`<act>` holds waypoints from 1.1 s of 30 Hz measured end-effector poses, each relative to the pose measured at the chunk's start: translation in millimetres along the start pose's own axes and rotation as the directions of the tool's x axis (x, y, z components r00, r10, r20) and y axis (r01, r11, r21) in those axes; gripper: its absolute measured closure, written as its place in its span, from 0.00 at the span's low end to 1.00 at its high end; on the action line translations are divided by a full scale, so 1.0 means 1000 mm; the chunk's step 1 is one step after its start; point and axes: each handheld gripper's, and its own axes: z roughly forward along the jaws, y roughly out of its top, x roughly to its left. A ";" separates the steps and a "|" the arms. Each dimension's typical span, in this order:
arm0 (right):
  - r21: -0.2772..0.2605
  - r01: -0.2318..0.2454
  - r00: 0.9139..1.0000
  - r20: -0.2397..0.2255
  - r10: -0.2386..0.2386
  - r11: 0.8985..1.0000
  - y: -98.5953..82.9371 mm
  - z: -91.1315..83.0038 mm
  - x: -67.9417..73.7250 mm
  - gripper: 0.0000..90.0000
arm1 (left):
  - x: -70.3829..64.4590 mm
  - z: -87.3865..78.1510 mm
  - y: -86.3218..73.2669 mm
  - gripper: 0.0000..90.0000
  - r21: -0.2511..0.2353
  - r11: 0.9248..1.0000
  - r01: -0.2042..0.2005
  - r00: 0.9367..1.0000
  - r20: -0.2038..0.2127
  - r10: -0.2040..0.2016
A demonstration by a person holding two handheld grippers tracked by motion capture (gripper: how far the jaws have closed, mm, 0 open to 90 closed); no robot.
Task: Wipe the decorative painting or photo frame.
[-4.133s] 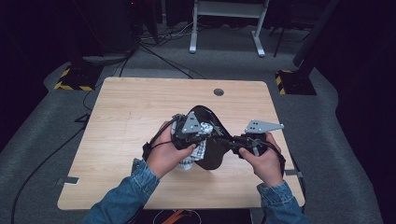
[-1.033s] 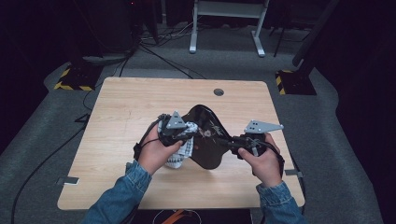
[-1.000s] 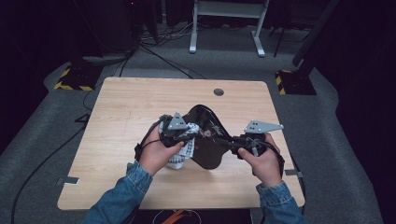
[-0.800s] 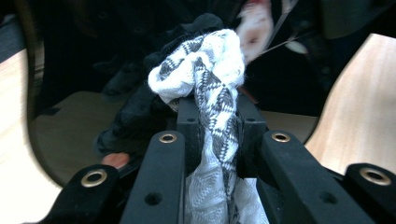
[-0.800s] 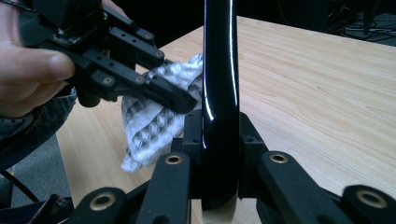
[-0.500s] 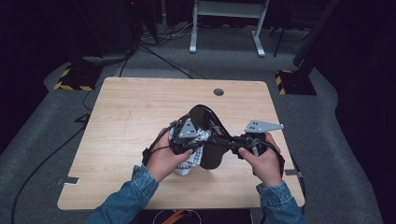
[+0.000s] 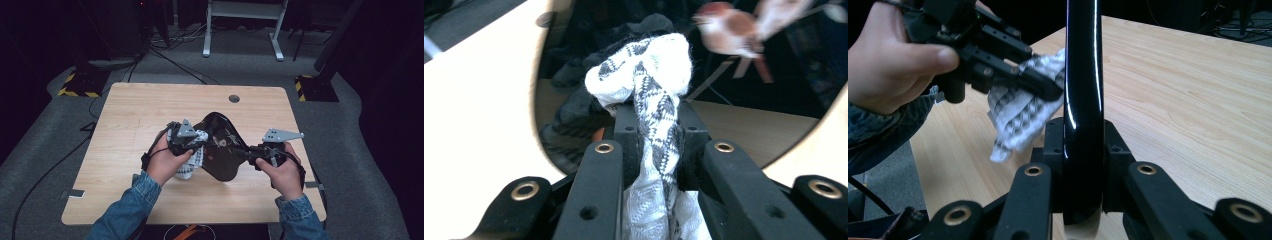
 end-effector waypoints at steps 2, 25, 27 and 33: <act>0.000 0.000 1.000 -0.002 0.000 1.000 0.000 0.000 0.000 0.88 | 0.007 -0.002 -0.002 0.86 -0.004 1.000 0.017 1.000 -0.015 -0.018; -0.001 -0.003 1.000 -0.007 0.003 1.000 0.000 0.001 -0.001 0.87 | -0.031 0.010 0.001 0.85 0.025 0.998 -0.059 0.998 0.039 0.058; 0.000 -0.002 1.000 -0.007 0.002 1.000 0.000 0.001 -0.001 0.87 | -0.033 0.010 0.002 0.85 0.024 0.998 -0.063 0.997 0.045 0.062; 0.001 0.002 1.000 -0.003 -0.002 1.000 0.000 0.001 0.000 0.88 | -0.051 0.012 0.007 0.85 0.013 0.995 -0.100 0.991 0.086 0.098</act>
